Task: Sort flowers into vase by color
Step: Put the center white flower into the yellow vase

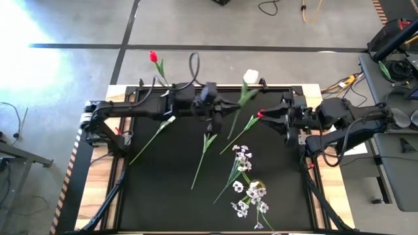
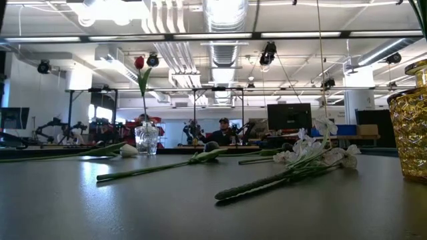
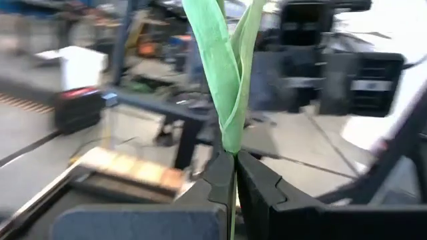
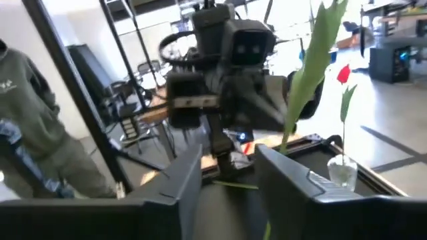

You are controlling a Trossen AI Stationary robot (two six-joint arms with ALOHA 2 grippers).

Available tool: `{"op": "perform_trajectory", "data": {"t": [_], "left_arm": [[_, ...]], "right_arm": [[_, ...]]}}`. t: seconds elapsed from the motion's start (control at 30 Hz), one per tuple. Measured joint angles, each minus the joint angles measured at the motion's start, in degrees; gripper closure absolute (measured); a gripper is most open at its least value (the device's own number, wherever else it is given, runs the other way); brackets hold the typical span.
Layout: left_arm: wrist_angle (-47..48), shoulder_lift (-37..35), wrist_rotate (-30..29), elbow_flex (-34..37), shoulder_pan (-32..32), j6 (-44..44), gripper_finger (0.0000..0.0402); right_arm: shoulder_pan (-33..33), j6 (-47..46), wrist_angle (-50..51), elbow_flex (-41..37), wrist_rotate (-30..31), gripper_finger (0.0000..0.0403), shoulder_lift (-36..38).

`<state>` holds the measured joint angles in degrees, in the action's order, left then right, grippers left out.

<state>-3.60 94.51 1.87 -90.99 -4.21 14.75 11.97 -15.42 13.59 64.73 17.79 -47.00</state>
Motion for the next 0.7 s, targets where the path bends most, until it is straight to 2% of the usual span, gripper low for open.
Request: {"op": "perform_trajectory", "data": {"t": [0.13,0.3,0.43,0.57,0.7], "left_arm": [[2.33,6.65,6.32,-9.87,0.04,-2.53,0.0401],[9.77,13.61,10.42,-20.93,0.09,-5.15,0.0401],[13.31,17.62,12.55,-27.73,0.09,-5.84,0.0401],[15.27,21.15,14.23,-32.67,0.09,-5.95,0.0401],[18.11,22.61,14.23,-35.22,0.13,-6.15,0.0401]], "right_arm": [[0.0,0.0,-0.05,1.76,2.61,0.0224,-1.18],[0.0,0.16,-0.17,3.65,5.24,0.0189,-1.02],[0.0,2.51,0.19,4.82,4.83,0.0181,-1.09],[0.0,2.46,0.99,5.4,4.78,0.021,-1.08],[0.0,2.43,1.1,5.4,4.78,0.0279,-0.77]]}}
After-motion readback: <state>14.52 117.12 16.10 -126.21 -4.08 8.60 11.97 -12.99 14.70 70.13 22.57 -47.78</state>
